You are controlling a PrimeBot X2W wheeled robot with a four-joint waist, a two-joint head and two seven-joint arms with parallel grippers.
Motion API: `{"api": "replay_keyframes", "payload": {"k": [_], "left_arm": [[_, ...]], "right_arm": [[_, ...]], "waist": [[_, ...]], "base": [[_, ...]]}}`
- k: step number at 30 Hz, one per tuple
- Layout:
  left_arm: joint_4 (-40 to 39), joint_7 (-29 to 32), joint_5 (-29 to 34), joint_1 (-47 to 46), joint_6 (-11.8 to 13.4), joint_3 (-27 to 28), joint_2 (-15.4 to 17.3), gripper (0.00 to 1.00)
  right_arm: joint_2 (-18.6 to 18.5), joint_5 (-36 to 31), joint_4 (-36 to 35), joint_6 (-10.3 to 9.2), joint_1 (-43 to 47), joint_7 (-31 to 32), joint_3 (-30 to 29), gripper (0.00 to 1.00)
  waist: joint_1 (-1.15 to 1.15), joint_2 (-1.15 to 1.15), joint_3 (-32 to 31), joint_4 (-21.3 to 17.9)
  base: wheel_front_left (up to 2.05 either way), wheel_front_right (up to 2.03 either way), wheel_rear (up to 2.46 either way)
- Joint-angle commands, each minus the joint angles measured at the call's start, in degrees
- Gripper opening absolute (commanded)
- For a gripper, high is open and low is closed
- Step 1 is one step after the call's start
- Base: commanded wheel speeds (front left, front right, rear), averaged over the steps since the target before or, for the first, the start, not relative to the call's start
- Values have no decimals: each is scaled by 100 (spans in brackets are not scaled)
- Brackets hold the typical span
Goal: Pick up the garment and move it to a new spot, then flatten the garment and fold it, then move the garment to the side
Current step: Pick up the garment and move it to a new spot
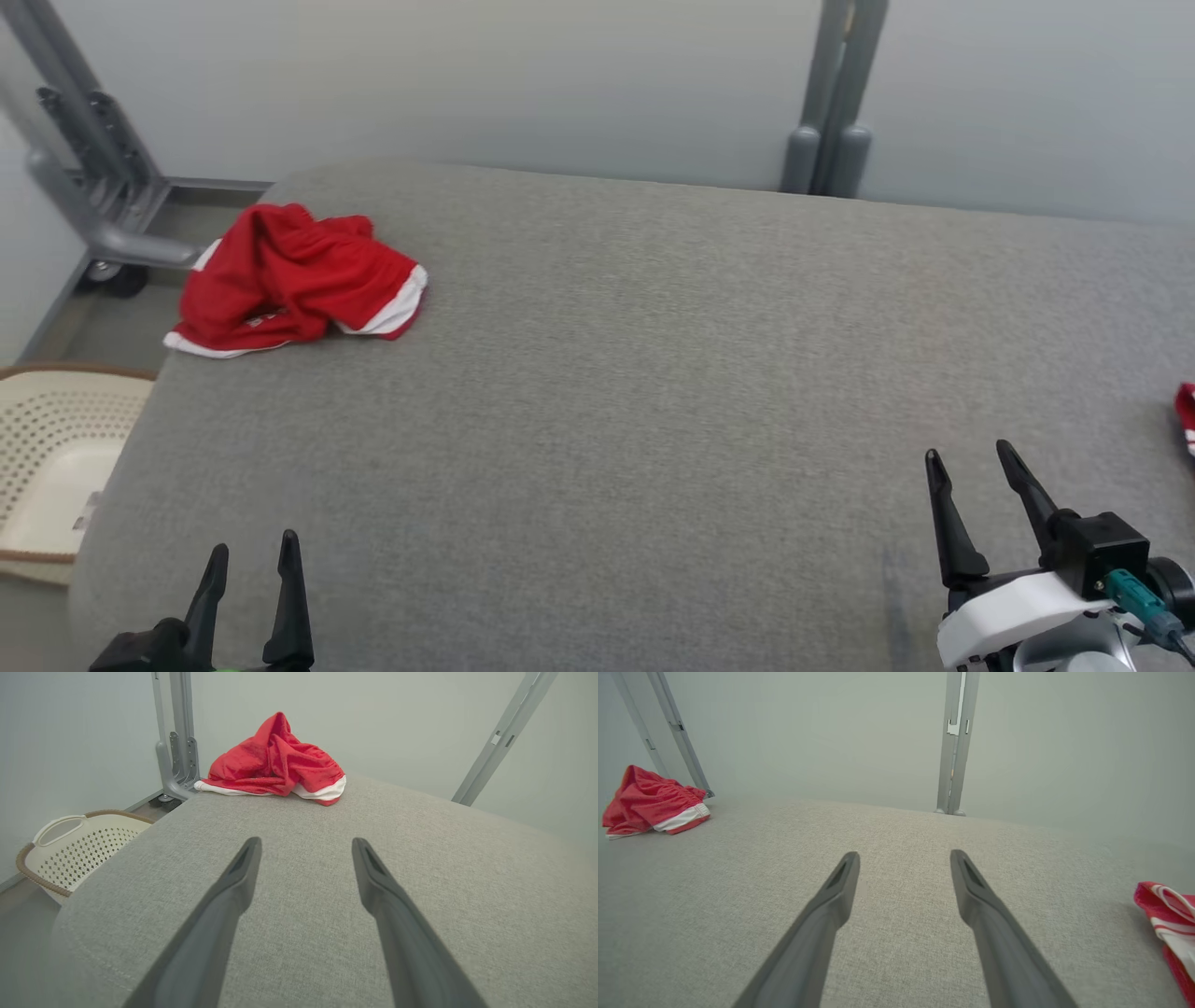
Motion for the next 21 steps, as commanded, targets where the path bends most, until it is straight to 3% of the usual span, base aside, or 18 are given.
{"api": "replay_keyframes", "payload": {"k": [1, 6, 15, 21], "left_arm": [[-12, -13, 46, 105, 2, 44, 47, 100], [-78, -13, -1, 253, 63, 191, 121, 100], [-338, -13, -32, 404, 92, 399, 18, 100], [-244, 125, -114, 57, 30, 203, 22, 100]], "right_arm": [[20, 30, 24, -7, -52, -15, 59, 100], [68, 78, 104, -7, -130, -15, 310, 100], [-28, 171, 263, -8, -389, -15, 566, 100], [-52, 115, 120, -7, -215, -15, 322, 100]], "waist": [[0, 0, -181, 967], [0, 0, -236, 1615], [0, 0, -156, 1679], [0, 0, -16, 1609]], "base": [[0, 0, 0], [0, 0, 0], [0, 0, 0], [0, 0, 0]]}}
